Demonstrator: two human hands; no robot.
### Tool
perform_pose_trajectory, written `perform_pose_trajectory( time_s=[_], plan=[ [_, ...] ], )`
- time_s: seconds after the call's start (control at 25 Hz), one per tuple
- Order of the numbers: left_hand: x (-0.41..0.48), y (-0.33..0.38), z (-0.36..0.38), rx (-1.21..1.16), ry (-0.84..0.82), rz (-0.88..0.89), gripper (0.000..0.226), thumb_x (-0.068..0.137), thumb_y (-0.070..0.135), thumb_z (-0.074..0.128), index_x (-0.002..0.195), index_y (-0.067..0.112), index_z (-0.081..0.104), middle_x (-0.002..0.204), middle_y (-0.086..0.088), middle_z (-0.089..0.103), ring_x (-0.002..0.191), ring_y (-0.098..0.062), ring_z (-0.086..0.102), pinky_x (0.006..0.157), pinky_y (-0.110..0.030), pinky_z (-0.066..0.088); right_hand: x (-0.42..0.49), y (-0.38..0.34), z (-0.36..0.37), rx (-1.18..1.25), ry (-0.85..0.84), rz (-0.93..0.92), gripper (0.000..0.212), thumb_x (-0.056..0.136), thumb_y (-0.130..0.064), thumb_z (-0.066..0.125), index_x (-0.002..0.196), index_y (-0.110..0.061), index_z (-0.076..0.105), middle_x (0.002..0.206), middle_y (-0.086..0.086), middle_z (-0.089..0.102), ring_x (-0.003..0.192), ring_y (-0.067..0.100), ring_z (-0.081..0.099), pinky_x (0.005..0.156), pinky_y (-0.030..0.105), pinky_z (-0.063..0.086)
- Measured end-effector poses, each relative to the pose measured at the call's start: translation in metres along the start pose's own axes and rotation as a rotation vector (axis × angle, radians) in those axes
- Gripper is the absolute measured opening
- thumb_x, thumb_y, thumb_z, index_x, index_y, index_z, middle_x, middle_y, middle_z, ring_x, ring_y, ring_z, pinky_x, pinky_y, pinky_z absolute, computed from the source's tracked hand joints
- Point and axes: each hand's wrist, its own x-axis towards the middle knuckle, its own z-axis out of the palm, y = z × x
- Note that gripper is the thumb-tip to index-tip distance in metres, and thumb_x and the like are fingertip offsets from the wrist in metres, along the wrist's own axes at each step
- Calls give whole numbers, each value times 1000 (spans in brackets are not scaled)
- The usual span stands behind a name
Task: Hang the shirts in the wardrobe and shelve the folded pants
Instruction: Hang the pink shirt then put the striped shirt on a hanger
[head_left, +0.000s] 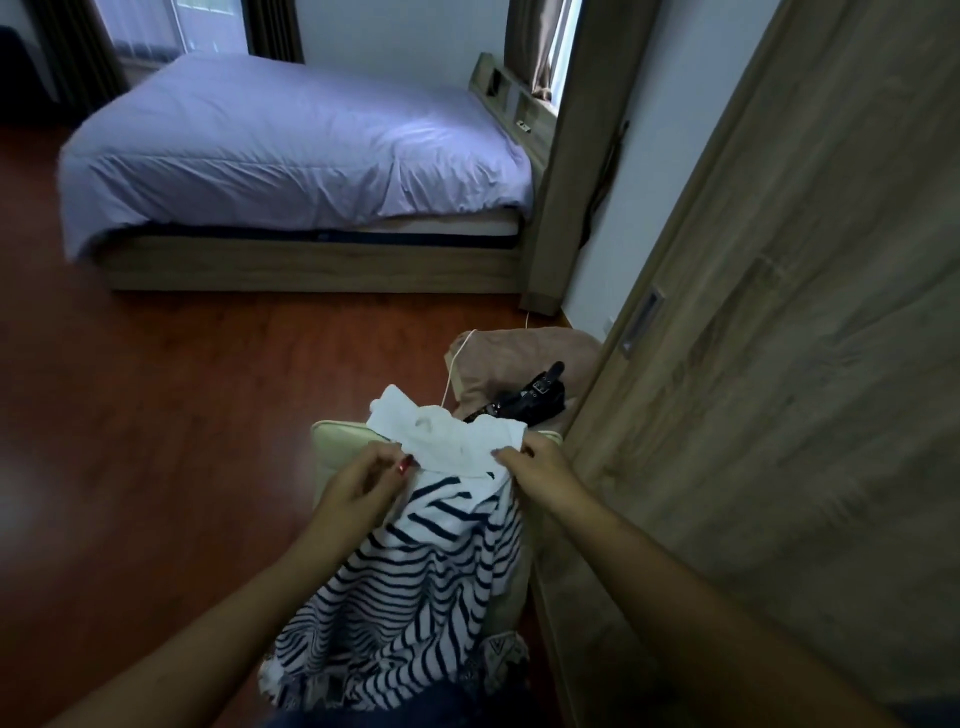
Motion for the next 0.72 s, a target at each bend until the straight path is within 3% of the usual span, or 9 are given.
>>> perform_pose_trajectory(
  time_s=[0.04, 0.12, 0.2, 0.32, 0.44, 0.56, 0.6, 0.72],
  plan=[
    [3, 5, 1, -101, 66, -96, 37, 82, 45, 64, 89, 8, 59, 76, -4, 61, 68, -13, 58, 65, -27, 48, -1, 3, 0, 63, 33, -8, 20, 84, -13, 57, 103, -11, 64, 91, 1, 63, 91, 21, 62, 74, 30, 48],
    [10, 14, 5, -386, 104, -279, 48, 74, 51, 71, 83, 8, 51, 66, -2, 49, 55, -12, 47, 51, -22, 44, -11, 5, -3, 236, 81, -17, 27, 80, -6, 53, 106, -6, 61, 99, 10, 65, 98, 29, 62, 81, 39, 50],
    [11, 20, 10, -488, 86, -383, 43, 79, 52, 65, 91, 13, 51, 70, -1, 49, 58, -12, 48, 56, -22, 47, -23, 4, -10, 364, 93, -32, 33, 78, -2, 47, 108, -8, 60, 105, 17, 66, 98, 30, 62, 86, 45, 51],
    [3, 32, 16, -534, -112, -549, 51, 86, 58, 50, 107, 13, 62, 94, -11, 67, 81, -19, 65, 69, -29, 55, -46, 1, -29, 469, 131, -70, 40, 79, 7, 38, 109, -7, 60, 94, 14, 67, 83, 27, 60, 74, 40, 50],
    [3, 45, 20, -437, -200, -577, 53, 81, 56, 59, 116, 16, 63, 114, -13, 67, 102, -27, 64, 79, -36, 55, -77, -2, -48, 603, 126, -100, 46, 78, 8, 37, 113, -9, 61, 108, 15, 68, 98, 31, 64, 87, 44, 51],
    [-2, 65, 37, -273, -376, -541, 58, 51, 45, 83, 97, 12, 72, 98, -11, 72, 85, -20, 66, 72, -32, 55, -124, -9, -75, 726, 151, -166, 47, 81, 9, 36, 115, -12, 61, 114, 13, 68, 107, 29, 64, 93, 42, 51],
    [-7, 74, 48, -266, -441, -558, 64, 48, 37, 86, 101, 5, 71, 102, -17, 69, 85, -21, 64, 73, -33, 56, -144, -10, -87, 761, 161, -198, 47, 82, 9, 35, 114, -13, 61, 114, 11, 69, 106, 26, 64, 92, 40, 52],
    [-24, 99, 82, -391, -516, -557, 65, 63, 18, 81, 118, -8, 59, 126, -30, 57, 94, -27, 63, 79, -36, 58, -199, -4, -124, 813, 240, -288, 48, 83, 9, 35, 116, -15, 60, 115, 7, 69, 107, 22, 65, 91, 35, 53]
  ],
)
